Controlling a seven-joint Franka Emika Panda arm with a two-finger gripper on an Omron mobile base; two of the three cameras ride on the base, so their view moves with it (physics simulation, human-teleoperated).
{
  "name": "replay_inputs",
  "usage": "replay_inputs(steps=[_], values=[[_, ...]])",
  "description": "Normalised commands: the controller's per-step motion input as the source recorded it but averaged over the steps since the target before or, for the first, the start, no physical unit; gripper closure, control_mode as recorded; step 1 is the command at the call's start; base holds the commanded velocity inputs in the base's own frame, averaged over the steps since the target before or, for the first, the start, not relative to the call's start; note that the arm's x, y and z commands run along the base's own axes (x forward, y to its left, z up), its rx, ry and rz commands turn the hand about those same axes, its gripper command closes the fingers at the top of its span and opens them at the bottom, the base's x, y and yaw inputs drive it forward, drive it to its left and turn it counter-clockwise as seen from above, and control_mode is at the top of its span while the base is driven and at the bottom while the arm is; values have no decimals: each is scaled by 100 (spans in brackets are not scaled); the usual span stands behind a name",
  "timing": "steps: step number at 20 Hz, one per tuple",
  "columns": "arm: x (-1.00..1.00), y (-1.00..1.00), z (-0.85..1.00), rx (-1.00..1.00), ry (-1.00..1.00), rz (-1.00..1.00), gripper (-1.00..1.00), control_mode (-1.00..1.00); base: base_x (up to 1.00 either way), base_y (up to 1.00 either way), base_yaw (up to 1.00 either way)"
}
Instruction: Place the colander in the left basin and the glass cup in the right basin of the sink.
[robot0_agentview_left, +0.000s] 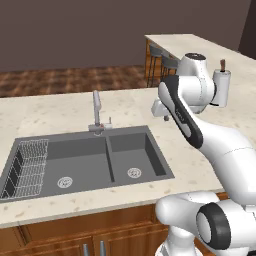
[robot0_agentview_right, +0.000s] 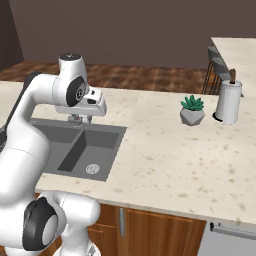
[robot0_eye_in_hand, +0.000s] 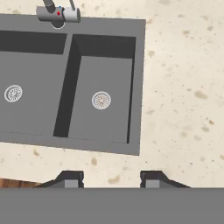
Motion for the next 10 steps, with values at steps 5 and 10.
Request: replay_inputs(steps=[5, 10], values=[[0, 0, 0, 0, 0, 0, -100, 100, -2, 0, 0], [0, 0, 0, 0, 0, 0, -100, 100, -16, 35, -13]])
